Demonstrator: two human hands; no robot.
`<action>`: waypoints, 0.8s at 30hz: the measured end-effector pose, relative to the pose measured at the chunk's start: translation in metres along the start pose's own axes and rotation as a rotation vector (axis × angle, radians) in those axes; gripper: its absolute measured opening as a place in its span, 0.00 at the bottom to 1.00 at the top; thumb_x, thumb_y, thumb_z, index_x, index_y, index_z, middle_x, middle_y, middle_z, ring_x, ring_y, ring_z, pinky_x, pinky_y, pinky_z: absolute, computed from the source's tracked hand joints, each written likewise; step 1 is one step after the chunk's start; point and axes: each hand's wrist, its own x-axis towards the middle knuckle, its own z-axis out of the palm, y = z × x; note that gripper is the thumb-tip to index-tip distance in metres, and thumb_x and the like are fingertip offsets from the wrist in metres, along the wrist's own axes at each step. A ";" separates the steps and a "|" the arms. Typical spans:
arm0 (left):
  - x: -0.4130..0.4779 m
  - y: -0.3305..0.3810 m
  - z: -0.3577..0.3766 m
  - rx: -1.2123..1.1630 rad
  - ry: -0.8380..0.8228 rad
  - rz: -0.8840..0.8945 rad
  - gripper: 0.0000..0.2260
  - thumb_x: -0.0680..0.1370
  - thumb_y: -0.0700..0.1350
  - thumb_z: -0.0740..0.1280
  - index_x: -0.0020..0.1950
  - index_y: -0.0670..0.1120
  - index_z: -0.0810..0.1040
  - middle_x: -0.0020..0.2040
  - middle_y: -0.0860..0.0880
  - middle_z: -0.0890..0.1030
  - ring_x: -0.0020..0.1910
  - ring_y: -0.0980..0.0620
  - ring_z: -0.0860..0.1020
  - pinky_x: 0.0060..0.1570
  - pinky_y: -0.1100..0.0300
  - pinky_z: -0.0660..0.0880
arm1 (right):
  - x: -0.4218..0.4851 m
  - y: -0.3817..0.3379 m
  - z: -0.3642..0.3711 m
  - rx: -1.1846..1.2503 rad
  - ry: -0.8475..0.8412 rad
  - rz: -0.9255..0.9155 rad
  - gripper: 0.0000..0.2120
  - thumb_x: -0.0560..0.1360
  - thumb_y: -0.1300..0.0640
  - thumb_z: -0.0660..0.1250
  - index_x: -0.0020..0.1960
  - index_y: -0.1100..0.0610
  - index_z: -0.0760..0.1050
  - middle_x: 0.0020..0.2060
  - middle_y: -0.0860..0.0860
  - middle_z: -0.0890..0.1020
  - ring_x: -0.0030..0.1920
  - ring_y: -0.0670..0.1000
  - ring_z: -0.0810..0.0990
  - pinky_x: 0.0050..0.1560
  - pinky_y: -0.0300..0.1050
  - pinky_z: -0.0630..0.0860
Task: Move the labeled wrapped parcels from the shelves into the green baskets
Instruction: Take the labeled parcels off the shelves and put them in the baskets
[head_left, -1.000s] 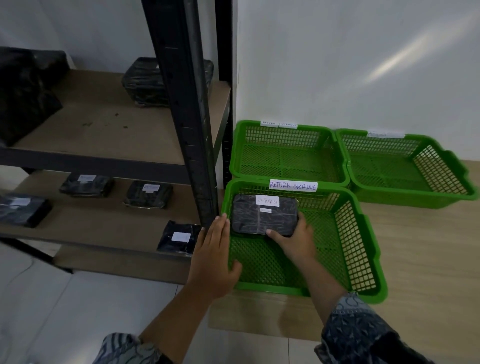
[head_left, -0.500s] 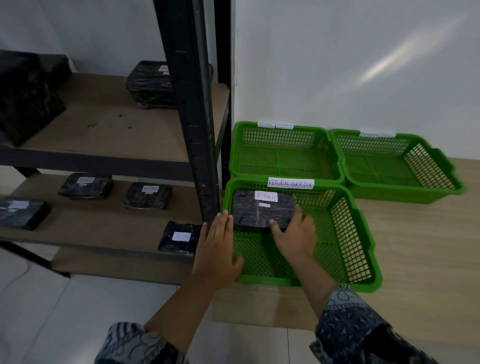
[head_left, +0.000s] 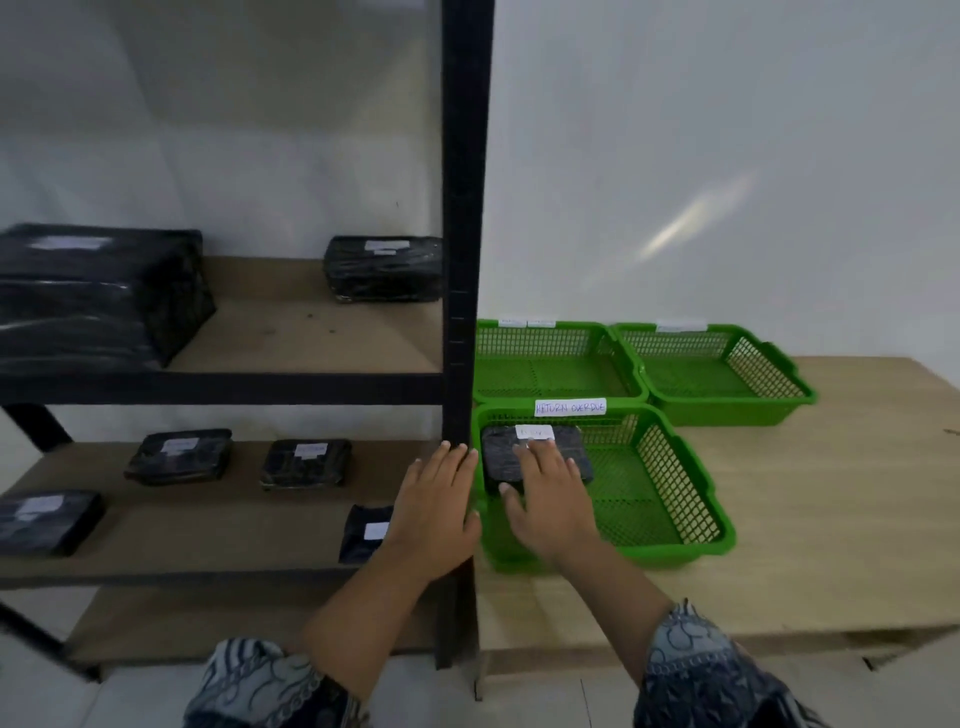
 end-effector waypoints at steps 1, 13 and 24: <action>-0.008 -0.007 -0.010 0.006 0.015 0.002 0.31 0.75 0.51 0.57 0.76 0.45 0.52 0.76 0.47 0.56 0.75 0.49 0.50 0.72 0.49 0.51 | -0.003 -0.014 -0.005 -0.006 0.006 -0.009 0.29 0.78 0.44 0.50 0.76 0.56 0.57 0.76 0.54 0.58 0.77 0.55 0.51 0.76 0.53 0.49; -0.094 -0.104 -0.133 0.101 0.129 -0.043 0.30 0.78 0.50 0.57 0.77 0.45 0.47 0.77 0.48 0.52 0.76 0.49 0.46 0.73 0.48 0.46 | -0.027 -0.182 -0.051 -0.015 0.100 -0.109 0.28 0.80 0.46 0.52 0.77 0.55 0.53 0.77 0.52 0.54 0.78 0.53 0.47 0.76 0.53 0.47; -0.100 -0.162 -0.261 0.224 0.344 -0.085 0.30 0.78 0.51 0.58 0.76 0.44 0.50 0.76 0.47 0.55 0.75 0.48 0.49 0.73 0.46 0.50 | -0.004 -0.289 -0.125 -0.037 0.236 -0.240 0.28 0.80 0.46 0.50 0.77 0.55 0.54 0.77 0.53 0.54 0.78 0.53 0.46 0.76 0.54 0.46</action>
